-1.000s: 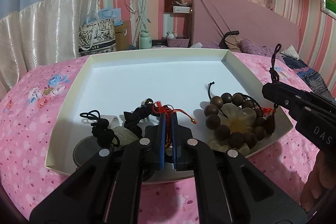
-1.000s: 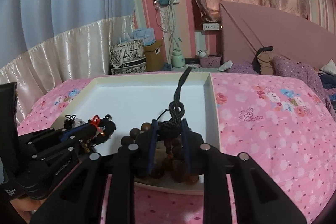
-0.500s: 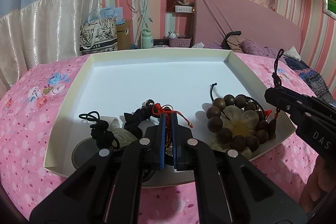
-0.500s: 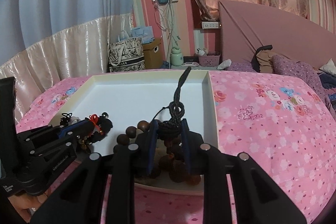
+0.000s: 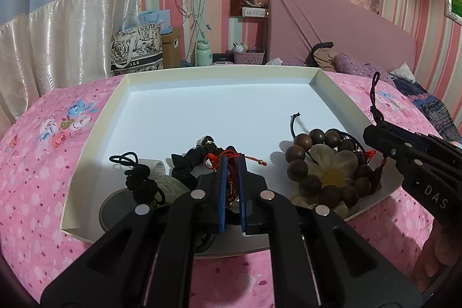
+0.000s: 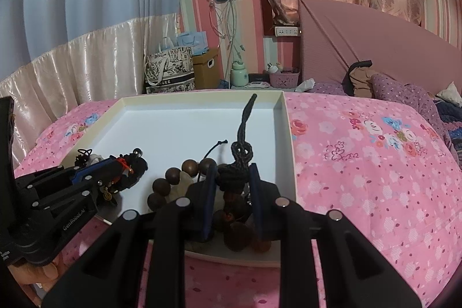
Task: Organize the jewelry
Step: 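Open both grippers to drop the items into the tray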
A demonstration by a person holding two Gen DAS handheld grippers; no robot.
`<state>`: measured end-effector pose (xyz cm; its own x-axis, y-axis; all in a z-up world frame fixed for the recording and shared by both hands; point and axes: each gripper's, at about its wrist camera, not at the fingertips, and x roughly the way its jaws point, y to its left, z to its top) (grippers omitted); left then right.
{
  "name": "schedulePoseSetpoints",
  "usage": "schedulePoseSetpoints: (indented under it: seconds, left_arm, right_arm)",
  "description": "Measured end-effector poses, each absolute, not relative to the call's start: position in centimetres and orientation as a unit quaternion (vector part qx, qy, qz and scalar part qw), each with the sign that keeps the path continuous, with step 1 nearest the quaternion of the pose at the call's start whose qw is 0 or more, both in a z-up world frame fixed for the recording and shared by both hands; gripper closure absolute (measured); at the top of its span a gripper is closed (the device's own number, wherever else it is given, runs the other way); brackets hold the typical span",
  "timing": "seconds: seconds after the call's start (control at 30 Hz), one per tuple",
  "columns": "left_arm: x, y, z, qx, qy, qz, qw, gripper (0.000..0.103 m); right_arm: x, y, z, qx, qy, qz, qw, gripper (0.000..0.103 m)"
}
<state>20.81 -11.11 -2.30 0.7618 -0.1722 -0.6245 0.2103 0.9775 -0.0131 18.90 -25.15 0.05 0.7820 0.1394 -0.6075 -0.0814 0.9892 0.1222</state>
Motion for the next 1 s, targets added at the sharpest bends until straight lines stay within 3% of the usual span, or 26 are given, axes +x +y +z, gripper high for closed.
schedulePoseSetpoints:
  seconds: [0.07,0.23,0.3,0.43,0.57,0.7,1.0]
  left_arm:
    - [20.85,-11.05,-2.27,0.027,0.329,-0.103,0.938,0.089]
    - [20.70,-11.31,-2.26,0.031,0.325,-0.108,0.939,0.066]
    - [20.63,-11.32,-2.18,0.032,0.322,-0.104,0.940,0.046]
    - [20.49,-11.11,-2.07,0.025,0.318,-0.106,0.942,0.045]
    - [20.33,-11.13,-1.99,0.025,0.313,-0.107,0.943,0.040]
    - [20.22,-11.00,-1.87,0.022,0.307,-0.107,0.945,0.034]
    - [20.32,-10.78,-1.83,0.017,0.307,-0.106,0.946,0.032]
  right_arm:
    - [18.91,-25.17,0.00,0.047,0.326,0.058,0.943,0.081]
    - [18.91,-25.11,-0.03,0.049,0.325,0.057,0.943,0.079]
    - [18.95,-25.14,-0.04,0.050,0.326,0.058,0.942,0.079]
    - [18.84,-25.14,-0.07,0.051,0.323,0.055,0.943,0.076]
    - [18.62,-25.27,0.05,0.057,0.315,0.052,0.946,0.057]
    - [18.52,-25.61,0.04,0.065,0.313,0.050,0.946,0.056]
    - [18.51,-25.61,0.00,0.068,0.315,0.053,0.945,0.056]
